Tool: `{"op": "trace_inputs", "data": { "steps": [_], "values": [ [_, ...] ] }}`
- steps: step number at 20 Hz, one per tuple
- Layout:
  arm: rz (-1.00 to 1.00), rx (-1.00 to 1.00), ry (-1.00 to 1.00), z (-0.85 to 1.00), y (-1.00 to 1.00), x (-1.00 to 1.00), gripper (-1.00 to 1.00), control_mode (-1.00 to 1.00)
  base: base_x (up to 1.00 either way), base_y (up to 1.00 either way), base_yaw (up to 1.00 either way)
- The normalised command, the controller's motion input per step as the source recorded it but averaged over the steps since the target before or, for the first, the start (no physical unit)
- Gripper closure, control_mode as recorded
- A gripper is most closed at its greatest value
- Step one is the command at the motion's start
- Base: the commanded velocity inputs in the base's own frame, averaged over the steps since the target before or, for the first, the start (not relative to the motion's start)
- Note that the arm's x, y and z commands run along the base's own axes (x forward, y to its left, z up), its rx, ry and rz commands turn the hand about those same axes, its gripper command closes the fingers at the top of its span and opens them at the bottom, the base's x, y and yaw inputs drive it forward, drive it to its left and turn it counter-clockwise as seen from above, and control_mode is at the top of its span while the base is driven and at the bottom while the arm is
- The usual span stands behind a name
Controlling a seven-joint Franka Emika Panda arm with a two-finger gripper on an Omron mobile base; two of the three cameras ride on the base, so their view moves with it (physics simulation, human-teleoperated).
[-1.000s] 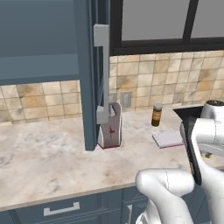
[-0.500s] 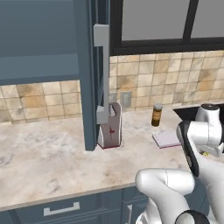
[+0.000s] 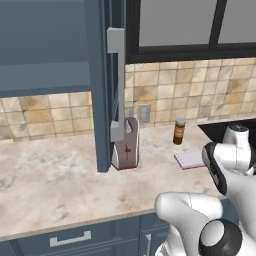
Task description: Open the cabinet. Pick the dish brush and place it next to the sink. Then close the cabinet.
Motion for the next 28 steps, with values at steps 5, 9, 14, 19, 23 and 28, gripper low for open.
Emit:
{"op": "trace_inputs", "data": {
  "steps": [5, 9, 14, 19, 23, 28],
  "values": [
    [-0.02, 0.00, -0.03, -0.06, -0.01, 0.38, -1.00, -1.00, 0.00, 0.00, 0.00],
    [-0.01, 0.00, 0.00, -0.16, -0.01, 0.46, -1.00, -1.00, 0.00, 0.00, 0.00],
    [-0.01, 0.00, -0.01, -0.12, 0.00, 0.23, -1.00, -1.00, 0.00, 0.00, 0.00],
    [0.11, 0.00, -0.17, 0.70, 0.00, -0.90, -1.00, -1.00, 0.00, 0.00, 0.00],
    [0.23, 0.00, -0.20, 0.98, 0.00, -1.00, -1.00, -1.00, 0.00, 0.00, 0.00],
    [0.28, -0.11, -0.20, 0.62, 0.17, -1.00, -1.00, -1.00, 0.00, 0.00, 0.00]
  ]
}}
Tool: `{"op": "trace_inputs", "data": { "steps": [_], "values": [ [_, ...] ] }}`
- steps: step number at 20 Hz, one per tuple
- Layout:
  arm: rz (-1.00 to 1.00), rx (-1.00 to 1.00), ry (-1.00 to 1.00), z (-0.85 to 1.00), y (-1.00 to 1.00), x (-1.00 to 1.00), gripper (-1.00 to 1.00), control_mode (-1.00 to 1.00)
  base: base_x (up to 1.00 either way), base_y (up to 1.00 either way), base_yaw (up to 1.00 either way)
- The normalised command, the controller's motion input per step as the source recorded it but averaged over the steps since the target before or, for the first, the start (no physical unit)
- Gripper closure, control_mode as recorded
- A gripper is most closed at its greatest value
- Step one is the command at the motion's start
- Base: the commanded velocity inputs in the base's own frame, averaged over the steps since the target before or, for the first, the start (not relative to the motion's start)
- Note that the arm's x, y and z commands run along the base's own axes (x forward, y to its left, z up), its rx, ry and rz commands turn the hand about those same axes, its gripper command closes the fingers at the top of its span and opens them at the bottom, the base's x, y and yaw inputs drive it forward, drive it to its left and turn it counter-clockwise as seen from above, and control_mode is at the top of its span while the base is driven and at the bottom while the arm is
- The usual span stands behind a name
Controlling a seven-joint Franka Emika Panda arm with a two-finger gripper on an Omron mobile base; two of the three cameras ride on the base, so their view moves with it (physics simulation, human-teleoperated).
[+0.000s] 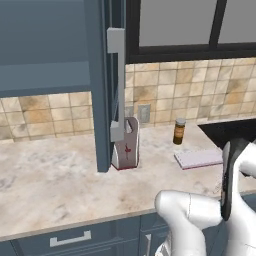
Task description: Open the cabinet. Pick the dish brush and place it next to the sink. Then close the cabinet.
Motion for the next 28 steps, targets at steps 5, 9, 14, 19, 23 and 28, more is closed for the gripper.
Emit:
{"op": "trace_inputs", "data": {
  "steps": [5, 9, 14, 19, 23, 28],
  "values": [
    [0.12, -0.22, -0.01, 0.55, 0.17, -0.54, -1.00, -1.00, 0.00, 0.00, 0.00],
    [0.01, -0.17, 0.00, 0.51, 0.12, -0.36, -1.00, -1.00, 0.00, 0.00, 0.00],
    [0.00, -0.09, -0.01, 0.27, 0.04, -0.39, -1.00, 1.00, -0.37, 0.03, 0.01],
    [0.00, 0.00, 0.00, 0.00, 0.00, 0.00, -1.00, 1.00, -0.99, 0.44, 0.09],
    [0.00, 0.00, 0.00, 0.00, 0.00, 0.00, -1.00, 1.00, -0.67, 0.94, 0.14],
    [0.00, 0.00, 0.00, 0.00, 0.00, 0.00, -1.00, 1.00, -0.33, 1.00, 0.17]
  ]
}}
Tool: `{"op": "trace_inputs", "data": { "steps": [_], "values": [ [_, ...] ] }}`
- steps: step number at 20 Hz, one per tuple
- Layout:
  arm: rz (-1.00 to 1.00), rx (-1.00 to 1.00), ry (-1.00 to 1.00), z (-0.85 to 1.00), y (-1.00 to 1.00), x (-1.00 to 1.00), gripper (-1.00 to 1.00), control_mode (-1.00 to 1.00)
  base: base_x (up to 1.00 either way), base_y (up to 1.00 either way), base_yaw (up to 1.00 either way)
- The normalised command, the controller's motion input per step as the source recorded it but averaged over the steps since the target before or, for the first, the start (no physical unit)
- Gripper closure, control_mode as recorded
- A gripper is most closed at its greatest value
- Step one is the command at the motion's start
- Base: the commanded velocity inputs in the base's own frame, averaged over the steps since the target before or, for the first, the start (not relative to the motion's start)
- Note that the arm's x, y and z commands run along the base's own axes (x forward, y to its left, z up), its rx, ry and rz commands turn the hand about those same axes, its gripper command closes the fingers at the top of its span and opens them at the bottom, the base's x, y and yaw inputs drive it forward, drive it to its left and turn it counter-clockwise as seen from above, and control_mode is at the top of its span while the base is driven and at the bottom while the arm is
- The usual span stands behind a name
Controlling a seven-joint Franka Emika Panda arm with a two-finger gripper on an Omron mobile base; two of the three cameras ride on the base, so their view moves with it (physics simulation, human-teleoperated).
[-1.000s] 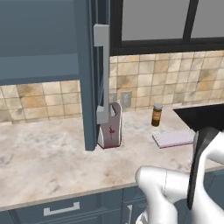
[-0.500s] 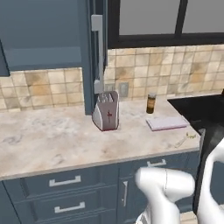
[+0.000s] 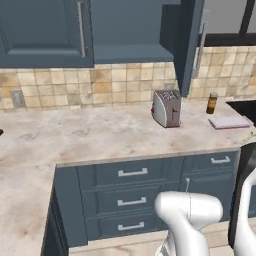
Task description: Open the cabinet. Pick the dish brush and place it next to the sink. Then close the cabinet.
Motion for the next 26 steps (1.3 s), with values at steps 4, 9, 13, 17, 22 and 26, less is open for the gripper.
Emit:
{"op": "trace_inputs", "data": {
  "steps": [4, 9, 13, 17, 22, 26],
  "values": [
    [0.00, 0.00, 0.00, 0.00, 0.00, 0.00, -1.00, 1.00, 0.09, 0.71, 0.13],
    [0.00, 0.00, 0.00, 0.00, 0.00, 0.00, -1.00, 1.00, 0.13, 0.18, 0.19],
    [0.00, 0.00, 0.00, 0.00, 0.00, 0.00, -1.00, 1.00, 0.37, 0.24, 0.25],
    [0.00, 0.00, 0.00, 0.00, 0.00, 0.00, -1.00, 1.00, 0.56, 0.31, 0.31],
    [0.00, 0.00, 0.00, 0.00, 0.00, 0.00, -1.00, 1.00, 0.68, 0.18, 0.38],
    [0.00, 0.00, 0.00, 0.00, 0.00, 0.00, -1.00, 1.00, 0.23, -0.03, 0.19]
  ]
}}
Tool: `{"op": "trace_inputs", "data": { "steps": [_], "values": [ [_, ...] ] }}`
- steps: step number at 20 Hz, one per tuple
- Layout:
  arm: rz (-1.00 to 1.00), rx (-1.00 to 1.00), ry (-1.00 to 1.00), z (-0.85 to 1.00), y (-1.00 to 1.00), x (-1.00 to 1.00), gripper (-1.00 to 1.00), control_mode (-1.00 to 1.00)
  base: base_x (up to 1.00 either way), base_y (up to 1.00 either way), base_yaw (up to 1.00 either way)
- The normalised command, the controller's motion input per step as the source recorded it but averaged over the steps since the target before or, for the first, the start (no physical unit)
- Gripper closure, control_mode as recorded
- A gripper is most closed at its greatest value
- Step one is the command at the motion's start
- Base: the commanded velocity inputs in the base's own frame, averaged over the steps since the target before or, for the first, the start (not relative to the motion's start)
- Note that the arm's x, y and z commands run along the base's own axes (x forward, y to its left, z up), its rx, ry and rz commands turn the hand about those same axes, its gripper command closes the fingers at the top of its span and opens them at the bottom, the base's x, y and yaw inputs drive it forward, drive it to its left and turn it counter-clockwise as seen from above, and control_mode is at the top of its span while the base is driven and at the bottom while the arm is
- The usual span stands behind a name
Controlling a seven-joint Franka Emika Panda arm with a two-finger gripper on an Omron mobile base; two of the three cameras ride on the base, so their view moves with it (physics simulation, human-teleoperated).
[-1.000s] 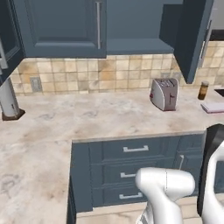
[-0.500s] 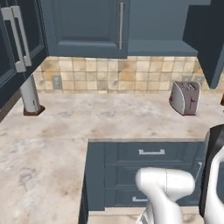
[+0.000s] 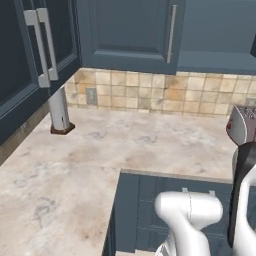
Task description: Open the cabinet. Pick the dish brush and place it next to the sink. Then close the cabinet.
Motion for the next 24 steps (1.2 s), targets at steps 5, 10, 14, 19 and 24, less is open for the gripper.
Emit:
{"op": "trace_inputs", "data": {
  "steps": [5, 10, 14, 19, 24],
  "values": [
    [0.03, 0.00, 0.00, 0.28, -0.03, -0.32, -1.00, -1.00, -0.07, -0.02, 0.02],
    [0.07, 0.04, -0.11, 0.81, -0.25, -0.37, -1.00, -1.00, 0.00, 0.00, 0.00],
    [0.13, 0.10, -0.21, 0.92, -0.41, -0.54, -1.00, -1.00, 0.00, 0.00, 0.00],
    [0.16, 0.05, -0.23, 0.72, -0.11, -0.50, -1.00, -1.00, 0.00, 0.00, 0.00],
    [0.15, 0.03, -0.16, 0.42, -0.12, -0.06, -1.00, -1.00, 0.00, 0.00, 0.00]
  ]
}}
